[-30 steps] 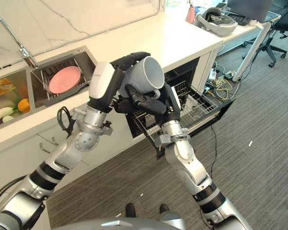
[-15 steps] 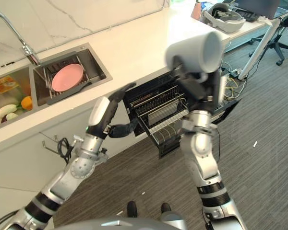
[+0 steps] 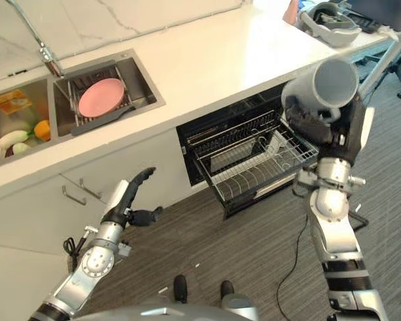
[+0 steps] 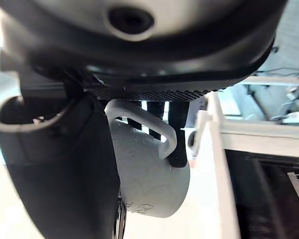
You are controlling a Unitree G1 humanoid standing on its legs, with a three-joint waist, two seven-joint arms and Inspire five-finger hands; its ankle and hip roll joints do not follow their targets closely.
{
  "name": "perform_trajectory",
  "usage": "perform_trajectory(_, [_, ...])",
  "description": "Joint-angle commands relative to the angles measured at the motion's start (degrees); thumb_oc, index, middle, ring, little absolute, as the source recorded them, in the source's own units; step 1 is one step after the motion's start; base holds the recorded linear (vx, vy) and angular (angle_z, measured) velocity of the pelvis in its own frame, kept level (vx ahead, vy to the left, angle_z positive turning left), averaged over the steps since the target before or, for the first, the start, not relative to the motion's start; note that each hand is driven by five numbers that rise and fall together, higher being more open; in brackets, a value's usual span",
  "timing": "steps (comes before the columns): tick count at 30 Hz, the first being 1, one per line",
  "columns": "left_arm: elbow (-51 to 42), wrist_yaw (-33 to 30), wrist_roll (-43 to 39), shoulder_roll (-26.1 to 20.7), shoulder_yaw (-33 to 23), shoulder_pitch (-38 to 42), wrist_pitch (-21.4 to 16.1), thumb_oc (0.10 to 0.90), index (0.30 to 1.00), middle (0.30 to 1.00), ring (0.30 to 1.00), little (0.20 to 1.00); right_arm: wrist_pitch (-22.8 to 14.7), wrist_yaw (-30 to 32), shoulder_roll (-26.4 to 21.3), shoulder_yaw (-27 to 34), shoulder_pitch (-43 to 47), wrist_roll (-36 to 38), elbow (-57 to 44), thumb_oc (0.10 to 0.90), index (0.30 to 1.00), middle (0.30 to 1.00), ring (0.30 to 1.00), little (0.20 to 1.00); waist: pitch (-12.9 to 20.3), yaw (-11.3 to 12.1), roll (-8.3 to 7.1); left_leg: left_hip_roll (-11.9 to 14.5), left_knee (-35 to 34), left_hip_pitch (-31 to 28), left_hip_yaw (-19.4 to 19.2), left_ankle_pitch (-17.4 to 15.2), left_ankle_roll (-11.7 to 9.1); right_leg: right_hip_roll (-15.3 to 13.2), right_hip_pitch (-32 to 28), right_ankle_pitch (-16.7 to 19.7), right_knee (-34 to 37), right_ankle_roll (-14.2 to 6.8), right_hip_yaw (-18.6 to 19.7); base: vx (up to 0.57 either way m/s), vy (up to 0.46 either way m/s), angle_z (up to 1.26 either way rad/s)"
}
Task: Place the dishes in the dishwasher.
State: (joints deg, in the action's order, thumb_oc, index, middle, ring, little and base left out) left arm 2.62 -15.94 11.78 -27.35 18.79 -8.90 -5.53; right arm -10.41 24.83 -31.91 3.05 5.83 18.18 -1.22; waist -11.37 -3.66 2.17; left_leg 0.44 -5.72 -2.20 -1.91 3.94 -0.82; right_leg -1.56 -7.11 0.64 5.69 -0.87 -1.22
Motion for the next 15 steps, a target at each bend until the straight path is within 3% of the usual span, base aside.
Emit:
perform_trajectory(1, [-1.66,0.91,0.07,-2.67,-3.31,4.18,-3.13,0.800,0.900,0.900,0.900,0.900,-0.05,-2.30,-4.57,0.01,4.34,-5.99,5.33,0.400,0.300,0.300,0.300,0.300,3.46,1.88,-3.85,3.37,0.72,-4.81,-4.00,-6.78,-4.56,-4.26,-1.68,-5.30,-0.69,-5.74,-2.46,-0.03,-0.029,0.22])
perform_trajectory(7, [2.94,3.14,-0.55,-3.52,-2.43,3.20,-1.89,0.800,0.900,0.900,0.900,0.900,5.38,-6.78,-14.12,-6.75,12.12,-8.18,25.44,0.400,0.300,0.300,0.300,0.300,1.17,4.67,-6.14,3.39,0.72,-3.30,-2.33,-5.78,-4.95,-4.48,-1.71,-5.28,-0.69,-5.62,-4.64,-0.05,-0.028,0.21])
perform_trajectory(9, [3.00,3.11,-0.54,-3.42,-2.57,3.23,-1.92,0.800,0.900,0.900,0.900,0.900,5.15,-6.78,-14.17,-7.15,12.71,-8.12,25.96,0.400,0.300,0.300,0.300,0.300,1.09,4.44,-6.11,3.36,0.72,-3.29,-2.27,-5.76,-4.95,-4.50,-1.72,-5.30,-0.69,-5.63,-4.70,-0.04,-0.017,0.14])
perform_trajectory(10, [3.66,3.39,-1.66,-3.07,-2.93,2.00,-2.19,0.800,0.900,0.900,0.900,0.900,6.23,-8.11,-16.62,-9.54,15.35,-10.71,31.74,0.400,0.300,0.300,0.300,0.300,0.34,6.07,-6.92,3.22,0.72,-2.56,-1.40,-5.29,-5.07,-4.56,-1.76,-5.42,-0.69,-5.54,-5.70,-0.04,-0.038,0.10])
perform_trajectory(12, [3.53,3.58,-1.75,-2.87,-3.30,1.29,-2.21,0.800,0.900,0.900,0.900,0.900,6.34,-8.48,-17.47,-10.37,16.56,-10.96,33.55,0.400,0.300,0.300,0.300,0.300,0.07,6.17,-7.14,3.17,0.72,-2.28,-0.91,-5.15,-5.13,-4.61,-1.79,-5.52,-0.69,-5.51,-6.22,-0.04,-0.043,0.14])
perform_trajectory(13, [3.48,3.66,-2.67,-2.93,-4.46,-0.46,-2.02,0.800,0.900,0.900,0.900,0.900,7.01,-9.60,-18.82,-11.46,17.89,-11.61,37.24,0.400,0.300,0.300,0.300,0.300,-0.65,7.70,-7.75,3.08,0.72,-1.48,-0.18,-4.77,-5.32,-4.61,-1.67,-5.58,-0.69,-5.41,-7.09,-0.03,-0.047,0.28])
perform_trajectory(15, [3.58,3.95,-2.65,-2.91,-5.16,-1.61,-1.90,0.800,0.900,0.900,0.900,0.900,7.13,-10.67,-19.56,-12.70,19.29,-11.88,40.38,0.400,0.300,0.300,0.300,0.300,-1.07,8.46,-8.16,2.96,0.72,-0.85,0.32,-4.41,-5.49,-4.55,-1.48,-5.66,-0.69,-5.37,-7.78,-0.02,-0.041,0.32])
